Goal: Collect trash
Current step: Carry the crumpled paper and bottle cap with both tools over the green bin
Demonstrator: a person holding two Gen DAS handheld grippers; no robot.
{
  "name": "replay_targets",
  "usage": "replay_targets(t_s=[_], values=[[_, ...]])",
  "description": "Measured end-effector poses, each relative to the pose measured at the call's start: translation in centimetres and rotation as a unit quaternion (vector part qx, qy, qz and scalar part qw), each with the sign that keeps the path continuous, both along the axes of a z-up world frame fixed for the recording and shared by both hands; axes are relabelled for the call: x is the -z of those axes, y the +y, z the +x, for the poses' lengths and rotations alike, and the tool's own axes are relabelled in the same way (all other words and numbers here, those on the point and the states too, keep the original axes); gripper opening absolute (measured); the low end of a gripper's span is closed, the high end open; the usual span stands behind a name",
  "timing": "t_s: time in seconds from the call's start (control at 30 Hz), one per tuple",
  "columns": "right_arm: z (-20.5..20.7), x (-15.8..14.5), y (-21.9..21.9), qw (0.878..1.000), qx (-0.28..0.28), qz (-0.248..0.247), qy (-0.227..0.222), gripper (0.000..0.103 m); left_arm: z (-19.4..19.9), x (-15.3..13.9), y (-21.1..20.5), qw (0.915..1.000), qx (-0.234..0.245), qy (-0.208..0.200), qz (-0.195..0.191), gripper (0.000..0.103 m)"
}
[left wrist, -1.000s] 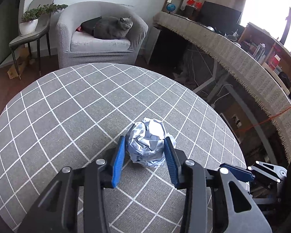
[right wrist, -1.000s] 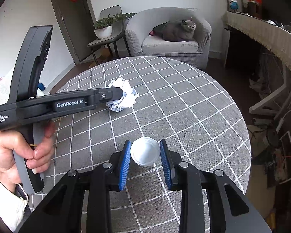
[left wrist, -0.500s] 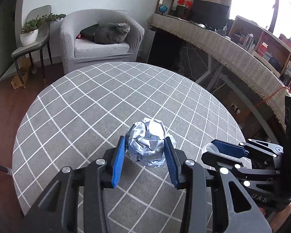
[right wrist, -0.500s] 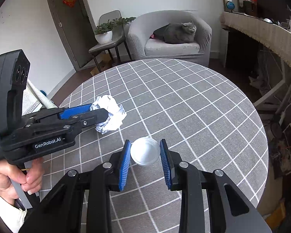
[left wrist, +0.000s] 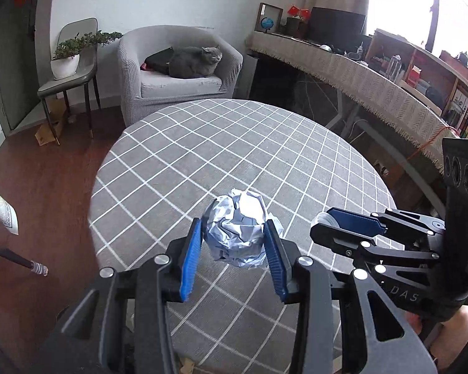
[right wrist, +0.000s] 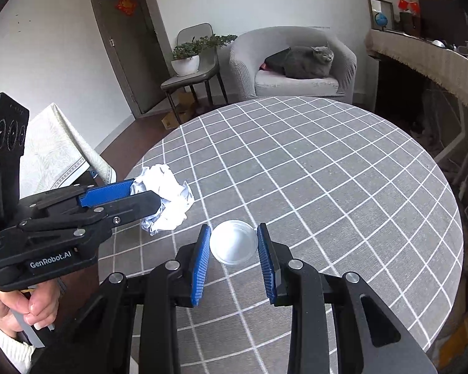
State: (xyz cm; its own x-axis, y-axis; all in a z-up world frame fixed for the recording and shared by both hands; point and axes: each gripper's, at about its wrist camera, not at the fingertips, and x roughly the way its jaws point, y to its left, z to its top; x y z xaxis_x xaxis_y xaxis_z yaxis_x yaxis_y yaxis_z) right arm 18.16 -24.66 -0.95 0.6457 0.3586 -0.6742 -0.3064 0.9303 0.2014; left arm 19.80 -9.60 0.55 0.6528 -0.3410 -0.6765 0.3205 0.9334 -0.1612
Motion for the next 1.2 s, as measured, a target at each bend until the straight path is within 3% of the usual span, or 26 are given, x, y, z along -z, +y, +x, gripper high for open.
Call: replay_targets(t_s=[0.73, 0.97, 1.2], values=[[-3.1, -0.6, 10.7, 0.998, -0.06, 0.012, -0.01, 0.031, -4.9, 0.2, 11.6, 0.9983, -0.058, -0.001, -0.003, 0.043], [-3.3, -1.2, 14.7, 0.996, -0.089, 0.019, -0.014, 0.031, -4.8, 2.3, 15.4, 0.996, -0.085, 0.02, 0.018, 0.043], [-2.8, 0.0, 18.4, 0.994, -0.112, 0.008, -0.002, 0.031, -4.3, 6.5, 19.4, 0.9923, -0.103, 0.066, 0.015, 0.043]])
